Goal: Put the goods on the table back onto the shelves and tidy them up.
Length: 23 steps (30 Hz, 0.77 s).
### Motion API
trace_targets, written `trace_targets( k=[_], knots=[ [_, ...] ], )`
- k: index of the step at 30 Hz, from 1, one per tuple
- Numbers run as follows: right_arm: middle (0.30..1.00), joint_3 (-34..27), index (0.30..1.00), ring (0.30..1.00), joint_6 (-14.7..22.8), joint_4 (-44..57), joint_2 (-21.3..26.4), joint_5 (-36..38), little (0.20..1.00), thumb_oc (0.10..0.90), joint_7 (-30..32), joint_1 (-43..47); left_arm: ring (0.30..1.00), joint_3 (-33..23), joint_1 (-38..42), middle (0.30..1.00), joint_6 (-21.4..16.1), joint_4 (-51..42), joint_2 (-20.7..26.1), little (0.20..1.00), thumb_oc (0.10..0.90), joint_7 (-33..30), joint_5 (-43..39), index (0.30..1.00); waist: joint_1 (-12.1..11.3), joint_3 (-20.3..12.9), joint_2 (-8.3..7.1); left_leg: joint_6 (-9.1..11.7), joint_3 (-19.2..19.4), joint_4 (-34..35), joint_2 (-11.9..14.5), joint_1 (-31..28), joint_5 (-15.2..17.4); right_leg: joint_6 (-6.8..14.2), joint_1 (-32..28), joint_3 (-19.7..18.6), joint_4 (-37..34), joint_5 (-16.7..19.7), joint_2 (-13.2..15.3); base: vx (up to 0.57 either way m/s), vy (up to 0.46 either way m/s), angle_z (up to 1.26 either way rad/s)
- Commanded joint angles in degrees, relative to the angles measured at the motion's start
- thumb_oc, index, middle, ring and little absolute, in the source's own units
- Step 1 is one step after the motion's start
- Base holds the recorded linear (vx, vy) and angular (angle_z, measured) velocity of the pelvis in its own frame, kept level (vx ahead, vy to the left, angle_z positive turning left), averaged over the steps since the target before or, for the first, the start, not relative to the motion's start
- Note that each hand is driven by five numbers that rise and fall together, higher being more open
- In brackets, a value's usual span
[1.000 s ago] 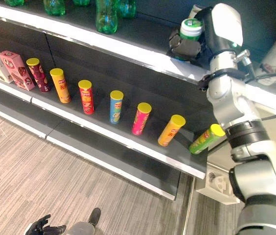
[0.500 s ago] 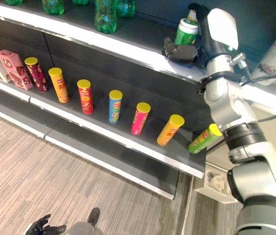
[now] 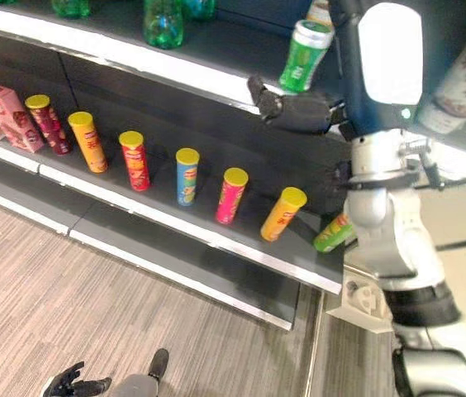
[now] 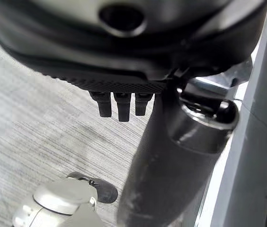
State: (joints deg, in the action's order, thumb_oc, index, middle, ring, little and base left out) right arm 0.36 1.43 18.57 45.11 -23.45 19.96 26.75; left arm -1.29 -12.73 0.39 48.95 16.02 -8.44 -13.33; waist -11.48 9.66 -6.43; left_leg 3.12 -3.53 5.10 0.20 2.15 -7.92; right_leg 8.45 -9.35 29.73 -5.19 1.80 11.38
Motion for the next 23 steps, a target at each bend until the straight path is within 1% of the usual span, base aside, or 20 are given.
trace_targets(
  k=[1,3,5,6,7,8,9,10,11,12,13,14,15,17,19,20,21,22,23],
  knots=[
    [0.900,-1.2,0.900,0.900,9.8,3.8,-0.2,22.2,0.900,0.800,-6.7,4.3,0.900,0.8,1.2,0.900,-1.9,-1.2,0.4,0.900,0.800,0.8,0.7,0.900,0.2,-2.4,1.20,0.8,4.1,-0.7,2.0,-4.0,10.8,2.0,1.3,2.8,3.3,-2.0,2.7,-0.02,-0.009,-0.16],
    [0.900,-1.4,0.900,0.900,11.9,5.1,-2.4,33.5,0.900,0.800,-13.5,-0.8,0.900,0.8,0.9,0.900,-2.3,-1.6,0.6,0.900,0.800,2.6,1.1,0.900,1.0,-2.3,1.37,0.8,4.9,-0.7,2.1,-4.2,10.7,2.1,1.5,2.4,3.2,-1.9,2.7,-0.03,-0.004,-0.15],
    [0.900,-1.2,0.900,0.900,11.8,5.9,-4.7,44.4,0.900,0.800,-21.1,-7.1,0.900,0.6,1.0,0.900,-2.5,-2.0,1.3,0.900,0.800,4.2,2.0,0.900,1.9,-2.0,1.71,0.9,5.6,-0.7,2.3,-4.4,10.7,2.1,1.6,2.0,3.1,-1.8,2.7,-0.02,-0.004,-0.22],
    [0.900,-1.4,0.900,0.900,11.8,6.0,-4.7,44.5,0.900,0.800,-21.2,-7.3,0.900,0.7,0.9,0.900,-2.4,-2.0,1.4,0.900,0.800,4.3,2.0,0.900,1.8,-2.1,1.67,0.9,5.7,-0.7,2.3,-4.4,10.7,2.1,1.7,2.0,3.0,-1.8,2.7,-0.02,0.001,-0.25],
    [0.900,0.4,0.900,0.900,10.4,4.4,-6.5,51.8,0.900,0.800,-27.4,-13.2,0.900,0.6,1.4,0.900,-2.8,-2.3,1.6,0.900,0.800,5.3,2.7,0.900,2.8,-2.0,1.94,1.1,6.4,-0.7,2.4,-4.6,10.6,2.0,1.9,1.5,3.0,-1.8,2.7,-0.02,0.002,-0.31],
    [0.900,1.5,0.900,0.900,8.9,2.8,-7.8,54.5,0.900,0.800,-30.2,-17.3,0.900,0.7,1.6,0.900,-3.0,-2.5,1.9,0.900,0.800,6.2,3.3,0.900,3.4,-2.0,2.15,1.2,6.8,-0.6,2.6,-4.6,10.6,2.0,2.0,1.3,2.8,-1.7,2.6,-0.02,-0.001,-0.27],
    [0.900,3.8,0.900,0.900,6.4,1.3,-9.5,55.7,0.900,0.800,-34.6,-23.8,0.900,0.5,1.9,0.900,-3.3,-2.6,2.1,0.900,0.800,7.2,3.9,0.900,4.2,-2.1,2.43,1.5,7.4,-0.5,2.9,-4.8,10.5,2.0,2.1,1.2,2.7,-1.6,2.6,-0.01,-0.004,-0.23],
    [0.900,5.3,0.900,0.900,5.0,-0.8,-10.7,56.3,0.900,0.800,-36.6,-28.0,0.900,0.5,2.2,0.900,-3.6,-2.7,2.1,0.900,0.800,7.7,4.2,0.900,5.0,-2.0,2.59,1.6,7.7,-0.5,3.0,-5.0,10.5,2.0,2.2,1.0,2.6,-1.6,2.5,0.00,-0.002,-0.10],
    [0.900,5.3,0.900,0.900,5.0,-0.8,-10.7,56.3,0.900,0.800,-36.6,-28.0,0.900,0.6,2.2,0.900,-3.6,-2.7,2.2,0.900,0.800,7.7,4.2,0.900,4.9,-2.1,2.58,1.6,7.7,-0.5,3.0,-5.0,10.5,2.0,2.2,1.0,2.6,-1.6,2.5,0.00,0.005,-0.04],
    [0.900,6.8,0.900,0.900,3.1,-4.8,-11.9,53.9,0.900,0.800,-39.0,-33.2,0.900,0.5,2.9,0.900,-3.8,-2.2,2.3,0.900,0.800,8.2,4.4,0.900,6.0,-2.1,2.80,1.8,8.2,-0.4,3.2,-5.1,10.4,2.0,2.4,0.7,2.6,-1.4,2.6,-0.01,0.009,-0.08],
    [0.900,8.0,0.900,0.900,3.2,-8.8,-11.8,50.7,0.900,0.800,-38.9,-35.0,0.900,0.4,3.4,0.900,-3.9,-1.9,2.3,0.900,0.800,8.6,4.4,0.900,6.5,-2.1,2.95,1.9,8.4,-0.4,3.2,-5.1,10.4,2.0,2.5,0.4,2.6,-1.4,2.6,-0.01,0.011,-0.09],
    [0.900,8.4,0.900,0.900,3.0,-12.2,-11.9,45.8,0.900,0.800,-38.6,-36.9,0.900,0.6,3.5,0.900,-3.9,-1.9,2.3,0.900,0.800,8.9,4.7,0.900,6.9,-2.2,3.10,2.0,8.7,-0.3,3.3,-5.3,10.4,2.0,2.5,0.3,2.5,-1.3,2.6,0.00,0.011,-0.11],
    [0.900,8.8,0.900,0.900,2.0,-16.5,-12.7,43.8,0.900,0.800,-38.1,-37.7,0.900,1.1,3.8,0.900,-4.0,-1.5,2.3,0.900,0.800,8.6,5.0,0.900,7.3,-2.3,3.20,2.0,9.0,-0.3,3.4,-5.3,10.4,2.0,2.5,0.2,2.5,-1.3,2.5,0.00,0.005,-0.07],
    [0.900,9.2,0.900,0.900,2.1,-24.1,-14.4,38.0,0.900,0.800,-35.7,-38.0,0.900,1.9,4.1,0.900,-4.1,-1.4,2.3,0.900,0.800,9.0,5.4,0.900,7.6,-2.4,3.33,2.0,9.2,-0.3,3.5,-5.6,10.4,2.0,2.4,0.0,2.4,-1.3,2.5,0.00,0.001,-0.08],
    [0.900,9.9,0.900,0.900,1.9,-35.2,-17.7,33.5,0.900,0.800,-31.7,-36.7,0.900,2.9,4.7,0.900,-4.1,-0.3,2.1,0.900,0.800,8.8,6.0,0.900,7.8,-2.5,3.43,1.9,9.5,-0.3,3.5,-5.9,10.6,2.0,2.2,-0.4,2.2,-1.3,2.4,0.01,-0.005,-0.22],
    [0.900,9.6,0.900,0.900,1.3,-40.8,-19.7,32.5,0.900,0.800,-29.5,-36.1,0.900,3.5,5.0,0.900,-4.0,0.4,2.1,0.900,0.800,8.7,6.3,0.900,8.0,-2.6,3.43,1.9,9.6,-0.3,3.5,-6.1,10.6,1.9,2.1,-0.6,2.1,-1.4,2.3,0.02,-0.009,-0.26],
    [0.900,9.4,0.900,0.900,0.6,-50.1,-22.7,30.7,0.900,0.800,-26.3,-34.0,0.900,4.0,5.6,0.900,-3.8,1.9,1.9,0.900,0.800,8.5,6.3,0.900,8.0,-2.6,3.49,1.8,9.7,-0.2,3.6,-6.5,10.7,1.8,1.9,-0.9,2.0,-1.5,2.2,0.02,-0.006,-0.19],
    [0.900,9.4,0.900,0.900,0.7,-50.2,-22.8,30.7,0.900,0.800,-26.3,-34.0,0.900,4.0,5.7,0.900,-3.8,1.9,1.9,0.900,0.800,8.5,6.3,0.900,8.0,-2.5,3.47,1.8,9.7,-0.2,3.6,-6.5,10.7,1.8,1.9,-0.9,2.0,-1.5,2.2,0.01,-0.007,-0.18],
    [0.900,9.1,0.900,0.900,0.3,-53.8,-24.0,30.4,0.900,0.800,-25.0,-33.3,0.900,4.2,5.9,0.900,-3.7,2.5,1.9,0.900,0.800,8.3,6.4,0.900,8.0,-2.5,3.48,1.8,9.7,-0.2,3.6,-6.7,10.8,1.8,1.8,-1.0,2.0,-1.5,2.2,0.01,-0.006,-0.17]
  ],
)
